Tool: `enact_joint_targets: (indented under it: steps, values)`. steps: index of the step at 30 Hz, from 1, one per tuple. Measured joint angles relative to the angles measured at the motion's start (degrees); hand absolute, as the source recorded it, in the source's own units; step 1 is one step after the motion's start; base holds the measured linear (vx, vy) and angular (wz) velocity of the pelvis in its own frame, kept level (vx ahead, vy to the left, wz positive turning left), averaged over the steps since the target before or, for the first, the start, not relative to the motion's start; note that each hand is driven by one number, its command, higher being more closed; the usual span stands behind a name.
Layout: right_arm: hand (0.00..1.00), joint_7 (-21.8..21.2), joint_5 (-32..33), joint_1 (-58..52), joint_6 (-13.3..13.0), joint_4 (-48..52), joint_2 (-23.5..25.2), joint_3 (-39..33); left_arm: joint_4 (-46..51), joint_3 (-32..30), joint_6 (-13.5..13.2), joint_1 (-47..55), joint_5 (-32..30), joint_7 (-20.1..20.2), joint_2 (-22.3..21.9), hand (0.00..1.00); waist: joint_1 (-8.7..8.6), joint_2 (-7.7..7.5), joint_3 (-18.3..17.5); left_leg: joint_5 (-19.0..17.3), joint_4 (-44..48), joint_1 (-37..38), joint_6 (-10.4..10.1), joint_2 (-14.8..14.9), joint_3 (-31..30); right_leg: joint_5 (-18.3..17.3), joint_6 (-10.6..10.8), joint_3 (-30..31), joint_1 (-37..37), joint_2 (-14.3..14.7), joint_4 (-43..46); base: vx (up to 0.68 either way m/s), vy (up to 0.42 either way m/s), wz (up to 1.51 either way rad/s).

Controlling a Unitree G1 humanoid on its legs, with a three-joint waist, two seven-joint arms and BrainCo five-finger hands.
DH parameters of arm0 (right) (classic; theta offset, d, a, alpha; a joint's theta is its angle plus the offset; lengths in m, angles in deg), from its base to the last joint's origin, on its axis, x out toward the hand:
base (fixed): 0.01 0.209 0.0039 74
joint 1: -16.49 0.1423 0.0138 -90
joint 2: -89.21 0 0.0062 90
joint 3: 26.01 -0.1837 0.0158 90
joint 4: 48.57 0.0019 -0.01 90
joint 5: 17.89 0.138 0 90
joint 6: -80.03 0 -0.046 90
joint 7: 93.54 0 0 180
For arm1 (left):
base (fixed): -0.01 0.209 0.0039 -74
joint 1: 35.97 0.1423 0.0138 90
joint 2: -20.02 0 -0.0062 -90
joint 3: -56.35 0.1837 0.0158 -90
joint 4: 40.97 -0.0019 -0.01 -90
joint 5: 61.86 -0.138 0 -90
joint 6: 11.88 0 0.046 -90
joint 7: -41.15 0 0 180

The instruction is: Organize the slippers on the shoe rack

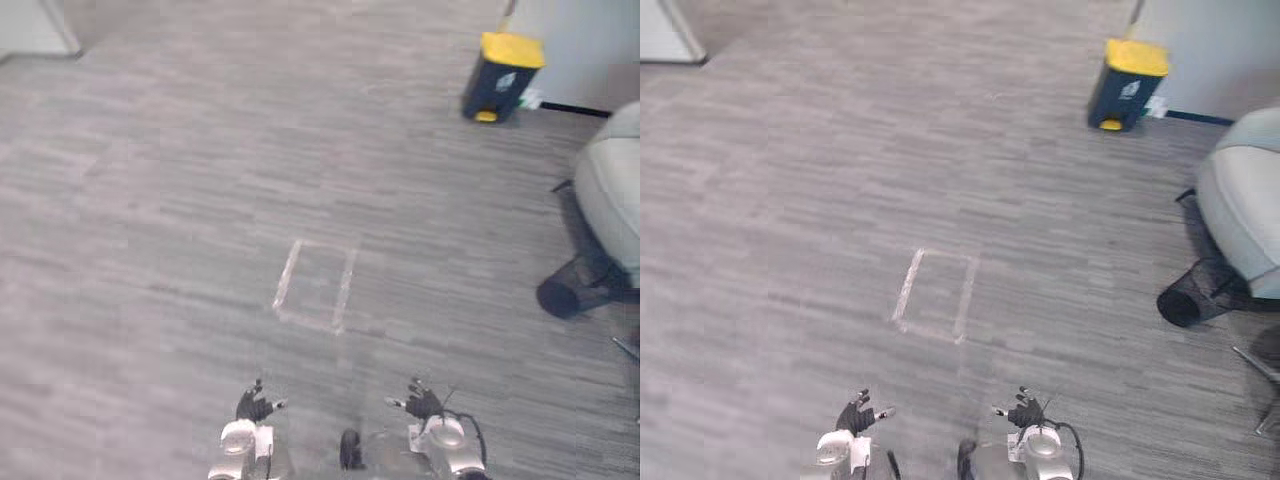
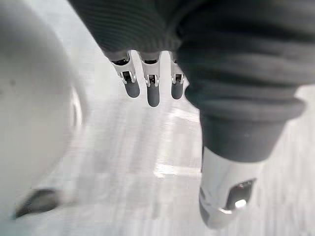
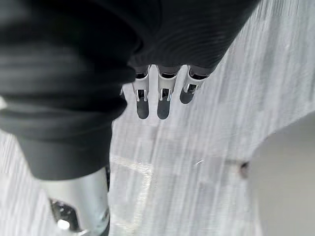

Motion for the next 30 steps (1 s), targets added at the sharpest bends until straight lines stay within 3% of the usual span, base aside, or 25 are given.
enact_joint_targets:
  steps: [2,3,4,5,7,8,9,10,11,12,13,14,15,17,19,20,21,22,23,25,26,27,28,29,30]
  values:
    - [0.0,0.08,-0.02,-0.35,-0.07,-0.23,-0.32,-0.3,-0.17,0.68,-0.76,-0.02,0.01,-0.03,0.09,0.0,0.04,0.07,-0.24,5.14,-21.64,-1.51,-0.43,-4.9,-5.11,-1.88,2.96,3.06,2.73,-3.28,-2.19,0.48,0.308,-1.18]
    - [0.0,0.13,-0.05,-0.49,-0.06,-0.96,-0.83,-0.19,-0.69,1.76,-0.92,-0.01,0.05,-0.05,0.07,0.0,0.43,0.81,-0.75,13.47,-26.74,-1.74,-2.12,-5.55,-7.72,-3.14,4.76,5.13,4.31,-3.81,-3.68,0.5,0.351,-0.81]
    - [0.0,0.16,-0.05,-0.43,-0.04,-1.75,-1.01,-0.23,-0.96,2.1,-0.91,-0.2,0.07,-0.05,0.06,0.0,0.72,1.11,-1.11,14.46,-26.69,-1.29,-0.75,-6.31,-7.75,-3.33,5.09,5.89,4.88,-4.48,-4.1,0.61,0.394,-0.55]
    - [0.0,0.17,-0.07,-0.37,0.17,-2.35,-0.25,0.12,-1.96,2.45,-0.76,-1.03,0.06,-0.09,1.47,0.0,0.31,-1.21,-2.0,11.78,-26.33,-1.3,0.29,-8.42,-6.95,-2.17,4.97,5.65,4.38,-6.5,-3.47,0.41,0.248,-0.19]
    - [0.0,0.15,-0.12,-0.79,0.12,-2.43,0.52,-0.03,-2.47,2.37,-0.77,-1.17,0.09,-0.15,2.17,0.0,0.75,-2.44,-2.66,8.53,-23.05,-1.54,2.0,-9.18,-5.49,-1.59,5.6,6.07,1.72,-7.62,2.78,0.48,0.295,-0.24]
    - [0.0,0.09,-0.16,-1.1,0.11,-2.38,0.9,-0.37,-2.7,2.49,-0.76,-1.15,0.08,-0.3,2.56,0.0,1.17,-3.24,-2.91,5.55,-21.61,0.67,3.11,-9.5,-3.2,-1.14,7.79,7.08,-1.36,-8.24,12.82,0.48,0.299,-0.4]
    - [0.0,0.06,-0.16,-1.06,0.04,-2.38,0.96,-0.33,-2.79,2.59,-0.75,-1.13,0.08,-0.34,2.76,0.0,1.31,-3.36,-2.84,5.03,-21.63,1.61,3.37,-9.66,-2.72,-0.7,9.36,7.2,-2.48,-8.42,16.09,0.49,0.29,-0.54]
    - [0.0,-0.16,-0.18,-1.02,-0.29,-2.05,1.14,-0.3,-3.91,3.85,-0.5,-1.17,0.07,-0.39,3.73,0.0,1.04,-3.61,-2.68,2.96,-22.34,6.1,4.15,-10.53,-1.74,1.73,14.77,7.12,-6.91,-8.75,29.89,0.46,0.258,-0.46]
    - [0.0,-0.21,-0.22,-0.98,-0.72,-1.33,1.0,-0.35,-5.19,4.66,-0.17,-1.16,0.05,-0.38,4.11,0.0,0.54,-3.53,-2.55,1.45,-24.14,10.83,4.61,-11.12,-0.86,1.17,14.51,3.38,-10.94,-9.89,40.24,0.56,0.297,-0.43]
    - [0.0,-0.21,-0.21,-0.92,-0.82,-1.21,0.9,-0.31,-5.51,4.78,-0.06,-1.11,0.06,-0.42,4.14,0.0,0.36,-3.42,-2.48,1.3,-24.85,12.25,4.69,-11.14,-0.54,0.78,13.7,1.49,-11.96,-10.4,42.41,0.45,0.18,-0.38]
    - [0.0,-0.25,-0.22,-0.5,-1.17,-1.08,0.64,-0.16,-6.35,5.34,0.48,-0.99,0.04,-0.48,4.16,0.0,-0.16,-2.68,-2.24,0.98,-28.22,17.32,4.69,-11.06,0.15,-1.28,9.87,-4.74,-15.77,-11.55,46.6,0.53,0.147,-0.31]
    - [0.0,-0.25,-0.25,-0.13,-1.32,-0.95,0.55,-0.17,-6.7,5.59,0.52,-1.16,0.04,-0.46,4.09,0.0,-0.51,-2.51,-2.03,0.99,-31.47,21.48,4.68,-10.73,0.74,-3.04,7.26,-9.24,-18.61,-11.64,45.42,0.44,0.109,-0.28]
    - [0.0,-0.26,-0.27,-0.05,-1.37,-0.91,0.51,-0.16,-6.76,5.61,0.52,-1.14,0.04,-0.45,4.1,0.0,-0.56,-2.52,-2.02,1.0,-32.33,22.44,4.67,-10.54,0.94,-3.54,6.85,-10.68,-19.57,-11.54,43.85,0.44,0.053,-0.21]
    - [0.0,-0.24,-0.47,0.89,-1.34,-1.08,0.06,-0.25,-6.86,5.61,0.61,-1.16,0.04,-0.28,3.9,0.0,-0.89,-2.32,-1.84,0.99,-36.07,26.39,4.66,-9.31,3.04,-3.64,5.78,-16.19,-24.24,-9.6,30.05,0.42,0.011,-0.26]
    - [0.0,-0.22,-0.47,1.53,-1.27,-1.57,-0.73,-0.21,-7.29,5.98,0.68,-1.19,0.02,-0.12,3.87,0.0,-1.58,-2.14,-1.68,0.98,-39.37,29.24,4.62,-8.9,4.27,3.36,5.3,-17.9,-26.71,-6.61,11.69,0.5,-0.031,-0.16]
    - [0.0,-0.22,-0.52,1.42,-1.22,-1.64,-0.9,-0.21,-7.49,6.5,0.67,-1.07,0.01,-0.05,3.98,0.0,-1.78,-2.38,-1.63,0.87,-40.13,29.86,4.31,-9.26,4.27,6.29,5.19,-17.64,-26.73,-5.97,6.66,0.37,-0.071,0.01]
    - [0.0,-0.24,0.02,1.13,-1.3,-1.87,-0.91,-0.92,-7.59,6.87,0.6,-1.17,-0.04,0.15,4.23,0.0,-2.18,-2.89,-1.4,0.02,-40.67,31.88,2.73,-10.06,3.85,12.82,3.46,-16.57,-26.69,-5.36,2.65,0.49,-0.143,-0.08]
    - [0.0,-0.25,-0.23,2.02,-1.27,-2.05,-1.88,-1.18,-8.02,6.74,0.68,-1.24,-0.06,0.14,3.46,0.0,-2.96,-1.34,-1.15,-0.83,-40.37,34.21,1.36,-8.54,3.22,16.79,0.71,-15.43,-26.34,-3.61,5.33,0.51,-0.15,-0.15]
    - [0.0,-0.27,-0.48,2.11,-1.22,-2.02,-1.9,-1.24,-8.03,6.69,0.64,-1.17,-0.32,0.23,3.28,0.0,-2.89,-0.56,-1.37,-0.76,-39.43,33.95,1.24,-7.84,2.94,15.59,0.41,-15.45,-26.64,-3.52,6.47,0.64,-0.201,-0.19]
    - [0.0,-0.36,-0.64,2.12,-1.25,-1.36,-1.89,-2.78,-7.96,6.56,0.66,-1.52,-1.17,0.38,1.72,0.0,-3.2,1.27,-1.36,0.01,-30.26,31.15,-0.03,-5.82,1.27,11.7,-0.06,-16.0,-26.06,-2.52,9.23,0.55,-0.179,-0.06]
    - [0.0,-0.28,-0.6,1.59,-1.07,-0.9,-1.91,-3.65,-7.42,4.2,0.74,-2.05,-1.21,0.51,0.61,0.0,-3.48,2.15,-0.99,2.6,-15.67,25.77,-0.93,-2.96,0.28,9.53,-0.2,-16.44,-23.01,-0.9,8.36,0.55,-0.165,-0.06]
    - [0.0,-0.28,-0.62,1.26,-1.02,-0.47,-1.96,-3.56,-7.15,3.45,0.8,-1.92,-1.2,0.5,-0.03,0.0,-3.51,2.37,-0.88,5.13,-9.38,23.58,-0.67,-1.67,-0.11,9.08,-0.47,-16.16,-21.42,-0.47,7.65,0.62,-0.119,-0.34]
    - [0.0,0.02,-0.56,-0.17,-0.54,1.26,-2.08,-3.34,-4.91,1.57,0.8,-0.91,-1.21,0.44,-1.27,0.0,-2.84,3.16,-0.45,10.94,8.88,16.63,-0.94,3.22,-0.14,7.68,-1.43,-14.4,-15.83,1.69,4.47,0.39,-0.024,-0.45]
    - [0.0,0.07,-0.55,-0.38,-0.51,1.27,-2.03,-3.23,-4.48,1.53,0.76,-0.85,-1.22,0.45,-1.37,0.0,-2.55,3.07,-0.42,10.26,11.89,15.38,-1.14,4.13,0.27,7.35,-1.54,-13.83,-14.63,2.05,4.02,0.47,0.01,-0.73]
    - [0.0,0.11,-0.49,-0.92,-0.38,0.95,-1.64,-2.66,-2.92,1.56,0.73,-0.87,-1.14,0.52,-1.35,0.0,-1.67,1.99,-0.17,8.02,17.73,11.48,-1.47,5.91,1.98,6.32,-1.46,-11.55,-10.18,2.16,2.12,0.45,0.018,-0.65]
